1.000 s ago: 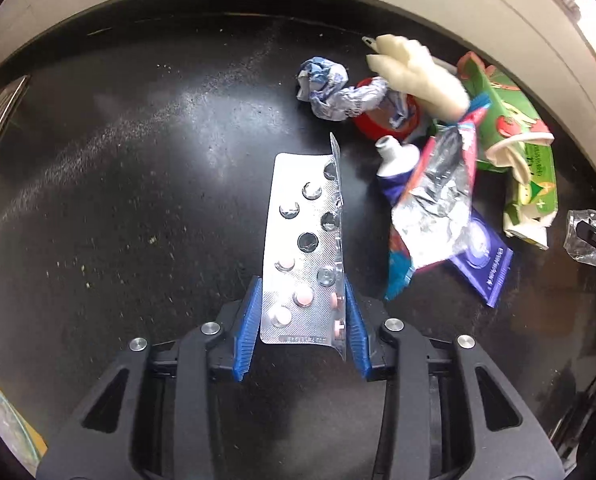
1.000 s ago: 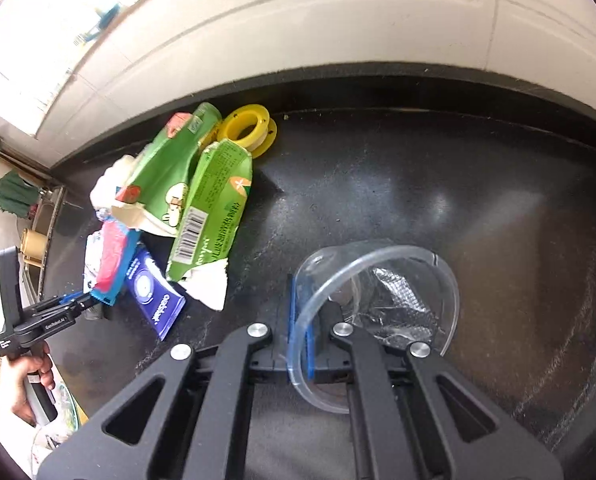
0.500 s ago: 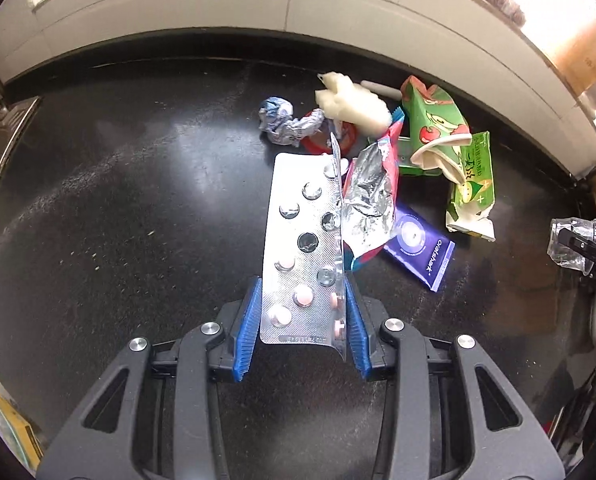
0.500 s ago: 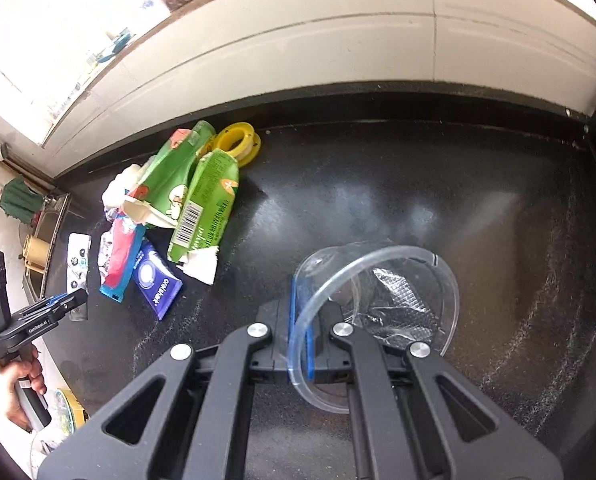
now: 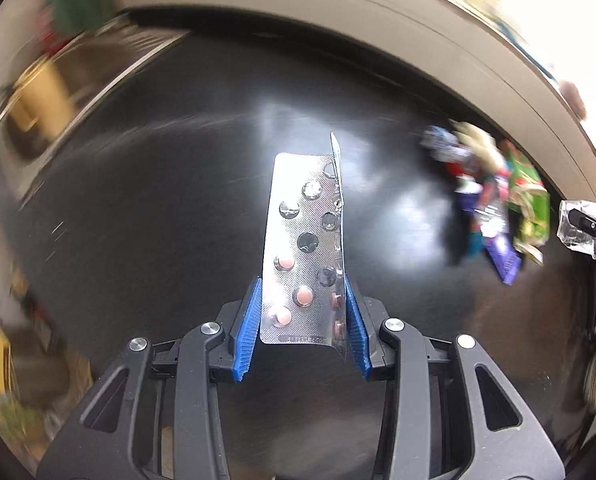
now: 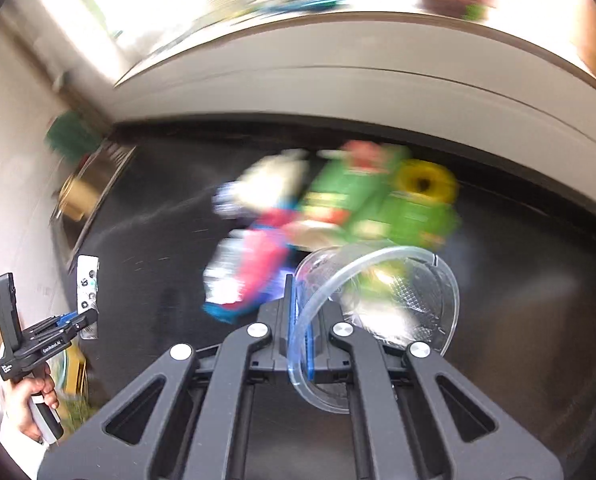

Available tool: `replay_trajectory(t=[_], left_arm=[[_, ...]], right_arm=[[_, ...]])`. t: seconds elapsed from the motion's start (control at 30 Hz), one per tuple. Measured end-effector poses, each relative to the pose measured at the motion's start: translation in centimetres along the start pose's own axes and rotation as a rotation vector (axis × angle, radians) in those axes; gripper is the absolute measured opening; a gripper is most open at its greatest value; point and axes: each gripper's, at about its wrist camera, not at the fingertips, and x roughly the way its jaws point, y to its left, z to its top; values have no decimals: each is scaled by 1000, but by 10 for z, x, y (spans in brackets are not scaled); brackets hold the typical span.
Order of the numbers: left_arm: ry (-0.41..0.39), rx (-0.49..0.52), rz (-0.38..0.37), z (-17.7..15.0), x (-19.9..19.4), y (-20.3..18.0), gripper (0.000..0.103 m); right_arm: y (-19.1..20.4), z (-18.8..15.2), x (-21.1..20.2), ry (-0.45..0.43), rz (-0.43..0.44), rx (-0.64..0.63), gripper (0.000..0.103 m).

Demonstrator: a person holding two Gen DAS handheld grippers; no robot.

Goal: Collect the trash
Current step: 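Carry the blister pack and cup over the bin and release both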

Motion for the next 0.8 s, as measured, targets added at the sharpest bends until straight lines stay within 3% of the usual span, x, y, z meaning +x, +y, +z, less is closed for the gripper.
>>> replay_trajectory(t=[0.17,0.33,0.5,0.6,0.8], left_arm=[[-10,-170,53,-44,-22,82,39],[-3,-375,83,-112,-34,155,39],[21,-617,112,-186,-29,227,39],[40,-727,134,-224,-21,260,39],[64,-905,151,-281,20,314,39]], right_arm=[[122,21,56,73,89,-188,5],[273,3,111,185,190,-413,5],[439,-88,158,358,335,-692,5],[507,-149,180,450,381,-837,5],[577,-243,244,573,360,-1019,5]])
